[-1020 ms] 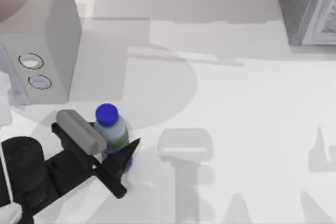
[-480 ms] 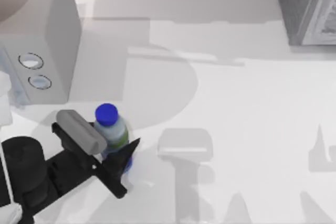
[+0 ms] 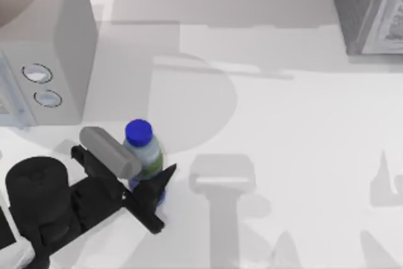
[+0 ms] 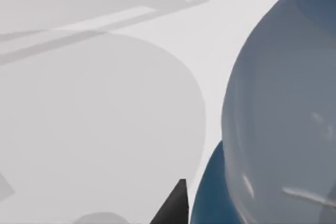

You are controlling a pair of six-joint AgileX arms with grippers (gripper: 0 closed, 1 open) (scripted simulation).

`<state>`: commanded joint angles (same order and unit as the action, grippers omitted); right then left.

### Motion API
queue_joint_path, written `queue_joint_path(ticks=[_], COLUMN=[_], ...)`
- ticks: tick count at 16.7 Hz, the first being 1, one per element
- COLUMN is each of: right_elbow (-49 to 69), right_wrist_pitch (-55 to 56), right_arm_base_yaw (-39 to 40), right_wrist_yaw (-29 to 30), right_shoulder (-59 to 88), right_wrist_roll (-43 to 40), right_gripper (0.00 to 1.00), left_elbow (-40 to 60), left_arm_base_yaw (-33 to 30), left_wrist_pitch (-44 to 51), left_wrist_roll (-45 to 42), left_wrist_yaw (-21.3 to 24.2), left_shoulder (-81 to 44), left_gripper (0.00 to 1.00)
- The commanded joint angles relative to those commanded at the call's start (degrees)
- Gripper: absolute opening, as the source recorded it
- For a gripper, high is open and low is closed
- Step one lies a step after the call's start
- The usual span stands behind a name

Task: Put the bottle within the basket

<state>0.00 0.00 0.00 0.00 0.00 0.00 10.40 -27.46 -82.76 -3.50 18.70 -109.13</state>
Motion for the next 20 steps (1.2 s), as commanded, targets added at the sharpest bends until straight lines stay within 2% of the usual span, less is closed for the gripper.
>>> queue_joint_path(ticks=[3, 7, 20], right_elbow=[0.00, 0.00, 0.00], right_wrist_pitch=[0.00, 0.00, 0.00], right_arm_base_yaw=[0.00, 0.00, 0.00], right_wrist_yaw=[0.00, 0.00, 0.00], right_shoulder=[0.00, 0.00, 0.00], right_wrist_roll=[0.00, 0.00, 0.00], right_gripper=[1.00, 1.00, 1.00], left_elbow=[3.34, 9.74, 33.10], left_arm_base_yaw=[-4.65, -12.50, -40.08], left_wrist_pitch=[12.77, 34.58, 120.41], left_wrist_roll=[1.34, 3.05, 8.23], left_wrist_yaw=[-4.93, -12.91, -39.62], left_shoulder=[9.37, 26.47, 91.82], left_gripper=[0.00, 0.00, 0.00])
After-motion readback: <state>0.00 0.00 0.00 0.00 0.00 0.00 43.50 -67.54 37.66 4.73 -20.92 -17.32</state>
